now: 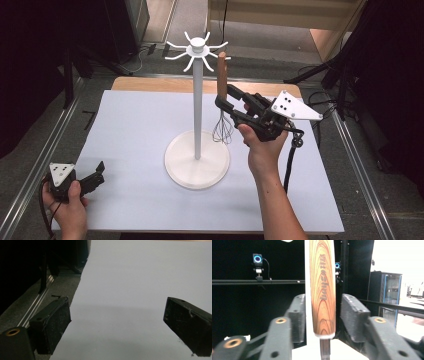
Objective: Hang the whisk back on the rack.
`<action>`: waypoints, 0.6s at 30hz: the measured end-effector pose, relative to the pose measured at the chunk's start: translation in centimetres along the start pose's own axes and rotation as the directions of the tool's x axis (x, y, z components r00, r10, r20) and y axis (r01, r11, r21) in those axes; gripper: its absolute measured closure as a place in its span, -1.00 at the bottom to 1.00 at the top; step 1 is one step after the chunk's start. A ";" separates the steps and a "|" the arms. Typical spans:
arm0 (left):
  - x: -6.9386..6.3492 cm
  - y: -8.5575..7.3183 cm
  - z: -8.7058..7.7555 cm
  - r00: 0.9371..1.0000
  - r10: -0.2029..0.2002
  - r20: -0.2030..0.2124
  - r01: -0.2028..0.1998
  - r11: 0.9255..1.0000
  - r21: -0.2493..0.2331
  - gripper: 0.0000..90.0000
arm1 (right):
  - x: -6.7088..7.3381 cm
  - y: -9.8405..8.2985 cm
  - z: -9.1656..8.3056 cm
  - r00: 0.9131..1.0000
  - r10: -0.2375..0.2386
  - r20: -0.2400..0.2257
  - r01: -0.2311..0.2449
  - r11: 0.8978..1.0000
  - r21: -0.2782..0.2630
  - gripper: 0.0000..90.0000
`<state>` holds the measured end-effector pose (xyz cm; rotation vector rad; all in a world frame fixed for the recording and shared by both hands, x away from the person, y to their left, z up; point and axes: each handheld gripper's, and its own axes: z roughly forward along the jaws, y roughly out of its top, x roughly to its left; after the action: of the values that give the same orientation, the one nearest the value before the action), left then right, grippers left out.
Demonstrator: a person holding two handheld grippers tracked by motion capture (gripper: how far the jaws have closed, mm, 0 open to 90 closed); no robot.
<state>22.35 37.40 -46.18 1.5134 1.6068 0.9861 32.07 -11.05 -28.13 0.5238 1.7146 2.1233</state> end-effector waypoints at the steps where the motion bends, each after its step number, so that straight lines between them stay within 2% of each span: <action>1: 0.0 0.0 0.0 1.000 0.000 0.000 0.000 1.000 0.000 -0.82 | -0.1 0.0 -0.1 1.000 -0.006 0.002 0.006 1.000 0.005 0.14; 9: 0.0 0.0 0.0 1.000 0.004 -0.003 -0.004 1.000 0.004 -0.82 | -0.6 -0.4 -1.3 1.000 -0.010 0.029 0.009 0.999 0.043 -0.13; 10: -0.1 0.0 0.0 1.000 0.005 -0.002 -0.005 1.000 0.003 -0.82 | -0.7 -0.6 -1.7 0.999 -0.027 0.046 0.024 0.998 0.060 -0.18; 18: -0.1 0.0 0.0 1.000 0.008 -0.005 -0.008 1.000 0.001 -0.82 | -1.1 -1.6 -2.9 0.993 -0.039 0.109 0.027 0.994 0.107 -0.34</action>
<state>22.35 37.31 -46.18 1.5197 1.6062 0.9946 31.61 -13.76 -30.33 0.6262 1.7678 1.9503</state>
